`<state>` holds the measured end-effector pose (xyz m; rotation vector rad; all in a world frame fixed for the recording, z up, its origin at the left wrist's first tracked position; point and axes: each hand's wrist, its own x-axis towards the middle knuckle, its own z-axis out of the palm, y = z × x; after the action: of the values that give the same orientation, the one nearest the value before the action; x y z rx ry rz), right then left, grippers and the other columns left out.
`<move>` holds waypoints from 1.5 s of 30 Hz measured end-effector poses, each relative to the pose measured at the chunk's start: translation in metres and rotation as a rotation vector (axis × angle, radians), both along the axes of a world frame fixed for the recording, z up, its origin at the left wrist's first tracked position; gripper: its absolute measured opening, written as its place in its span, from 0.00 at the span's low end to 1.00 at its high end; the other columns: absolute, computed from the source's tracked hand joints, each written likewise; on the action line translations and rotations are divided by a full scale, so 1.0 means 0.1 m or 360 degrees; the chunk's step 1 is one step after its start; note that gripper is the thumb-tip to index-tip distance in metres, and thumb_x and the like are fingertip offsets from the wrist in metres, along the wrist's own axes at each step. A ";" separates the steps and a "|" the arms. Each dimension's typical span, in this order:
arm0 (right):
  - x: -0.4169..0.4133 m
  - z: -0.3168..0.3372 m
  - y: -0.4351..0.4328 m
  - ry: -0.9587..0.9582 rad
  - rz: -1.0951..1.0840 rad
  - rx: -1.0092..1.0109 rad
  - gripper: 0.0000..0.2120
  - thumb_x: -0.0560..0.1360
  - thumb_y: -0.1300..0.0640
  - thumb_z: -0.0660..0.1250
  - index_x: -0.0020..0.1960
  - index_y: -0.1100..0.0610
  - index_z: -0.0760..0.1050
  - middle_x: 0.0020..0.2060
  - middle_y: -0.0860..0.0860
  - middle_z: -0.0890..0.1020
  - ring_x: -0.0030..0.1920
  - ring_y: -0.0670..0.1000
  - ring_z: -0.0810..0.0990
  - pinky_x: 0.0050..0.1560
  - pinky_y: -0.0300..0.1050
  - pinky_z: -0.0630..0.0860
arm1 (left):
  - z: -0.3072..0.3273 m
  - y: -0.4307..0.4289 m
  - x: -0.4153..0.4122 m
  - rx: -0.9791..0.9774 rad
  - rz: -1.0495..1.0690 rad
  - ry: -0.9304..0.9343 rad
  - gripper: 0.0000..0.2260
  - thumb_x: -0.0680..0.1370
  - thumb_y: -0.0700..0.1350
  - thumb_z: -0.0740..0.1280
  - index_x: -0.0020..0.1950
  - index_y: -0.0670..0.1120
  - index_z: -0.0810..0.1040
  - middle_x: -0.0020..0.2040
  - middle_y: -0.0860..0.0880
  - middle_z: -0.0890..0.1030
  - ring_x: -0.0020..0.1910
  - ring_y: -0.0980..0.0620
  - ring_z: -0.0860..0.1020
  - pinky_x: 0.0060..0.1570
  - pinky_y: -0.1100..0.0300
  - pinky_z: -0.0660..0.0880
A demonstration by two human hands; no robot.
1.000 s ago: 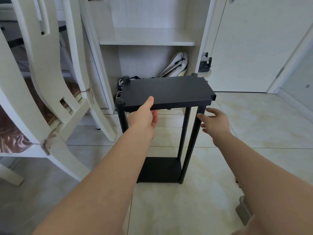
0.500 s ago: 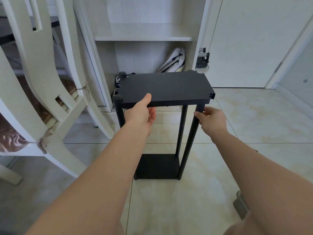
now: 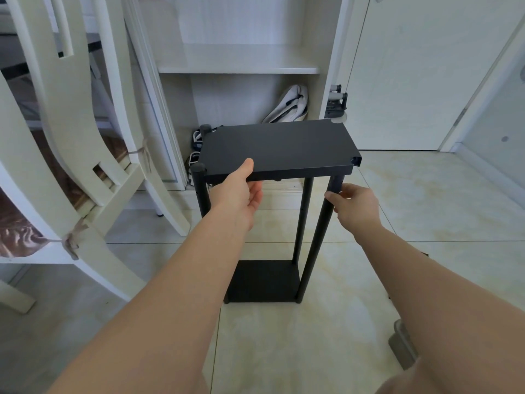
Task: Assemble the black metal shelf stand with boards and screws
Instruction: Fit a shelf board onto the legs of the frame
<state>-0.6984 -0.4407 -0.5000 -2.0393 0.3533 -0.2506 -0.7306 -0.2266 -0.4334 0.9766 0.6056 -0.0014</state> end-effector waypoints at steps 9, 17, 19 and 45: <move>-0.05 0.04 -0.11 -0.0009 -0.0048 0.0014 0.12 0.80 0.55 0.69 0.62 0.56 0.81 0.44 0.48 0.82 0.50 0.55 0.81 0.51 0.46 0.75 | 0.07 0.12 0.04 -0.0053 0.0053 -0.0052 0.15 0.73 0.49 0.77 0.55 0.45 0.79 0.43 0.48 0.85 0.39 0.55 0.83 0.35 0.62 0.80; -0.09 0.06 -0.13 -0.0001 -0.0087 0.0034 0.13 0.80 0.55 0.69 0.64 0.57 0.80 0.49 0.50 0.82 0.51 0.55 0.80 0.53 0.46 0.74 | 0.01 0.10 0.03 0.0068 0.0104 -0.0002 0.17 0.73 0.50 0.77 0.57 0.46 0.77 0.51 0.46 0.84 0.43 0.54 0.83 0.37 0.62 0.82; -0.11 0.06 -0.15 -0.0003 -0.0096 0.0035 0.13 0.80 0.55 0.68 0.64 0.57 0.80 0.49 0.50 0.82 0.50 0.54 0.79 0.51 0.45 0.73 | -0.01 0.10 0.03 0.0114 0.0122 0.0024 0.19 0.73 0.50 0.77 0.60 0.45 0.76 0.52 0.46 0.84 0.43 0.54 0.83 0.37 0.62 0.82; -0.18 0.10 -0.19 0.0016 -0.0124 0.0003 0.11 0.80 0.56 0.68 0.61 0.58 0.81 0.46 0.51 0.82 0.47 0.55 0.79 0.52 0.50 0.78 | -0.16 0.08 0.03 0.0126 0.0188 0.0252 0.19 0.74 0.49 0.76 0.61 0.45 0.76 0.52 0.46 0.82 0.44 0.54 0.83 0.35 0.61 0.79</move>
<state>-0.7165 -0.4602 -0.4897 -2.0281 0.4400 -0.2881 -0.7272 -0.2182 -0.4492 1.0223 0.8133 0.0511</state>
